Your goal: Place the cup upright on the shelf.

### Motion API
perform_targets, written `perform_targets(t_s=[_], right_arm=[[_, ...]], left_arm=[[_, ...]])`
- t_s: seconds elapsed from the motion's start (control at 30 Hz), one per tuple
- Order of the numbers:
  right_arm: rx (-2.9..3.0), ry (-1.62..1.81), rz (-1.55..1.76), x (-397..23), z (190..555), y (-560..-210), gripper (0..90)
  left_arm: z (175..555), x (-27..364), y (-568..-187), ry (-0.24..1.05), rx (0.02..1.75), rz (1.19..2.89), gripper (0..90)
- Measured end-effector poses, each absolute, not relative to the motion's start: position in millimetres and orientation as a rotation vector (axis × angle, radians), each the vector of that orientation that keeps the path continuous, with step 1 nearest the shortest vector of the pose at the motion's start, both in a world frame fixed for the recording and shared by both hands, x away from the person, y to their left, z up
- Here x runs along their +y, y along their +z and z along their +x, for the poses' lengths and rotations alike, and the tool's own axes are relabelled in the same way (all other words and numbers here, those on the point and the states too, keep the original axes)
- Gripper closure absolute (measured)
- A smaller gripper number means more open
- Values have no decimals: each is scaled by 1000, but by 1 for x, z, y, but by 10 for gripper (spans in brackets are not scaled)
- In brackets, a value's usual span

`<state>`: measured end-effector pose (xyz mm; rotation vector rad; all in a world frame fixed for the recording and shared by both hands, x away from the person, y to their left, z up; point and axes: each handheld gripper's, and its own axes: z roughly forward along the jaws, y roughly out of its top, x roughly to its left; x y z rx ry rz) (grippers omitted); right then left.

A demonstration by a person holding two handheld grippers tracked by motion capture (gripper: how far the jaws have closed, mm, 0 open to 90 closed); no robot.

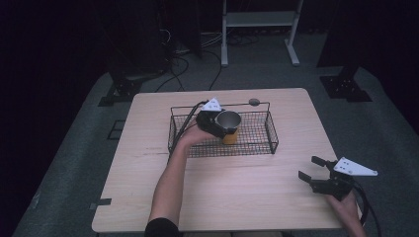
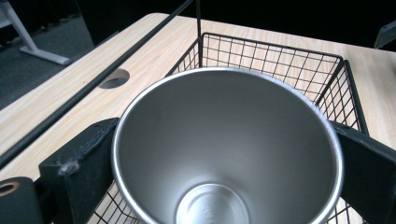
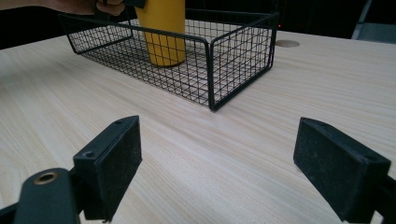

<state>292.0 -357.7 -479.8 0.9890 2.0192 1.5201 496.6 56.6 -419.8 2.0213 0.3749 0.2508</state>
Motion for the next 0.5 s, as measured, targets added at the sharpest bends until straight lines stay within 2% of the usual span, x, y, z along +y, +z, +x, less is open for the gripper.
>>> perform_targets(t_s=[0.5], right_arm=[[2020,1531,983,-359,292,-480,142]], left_arm=[[495,59,-414,289,366,1986,22]])
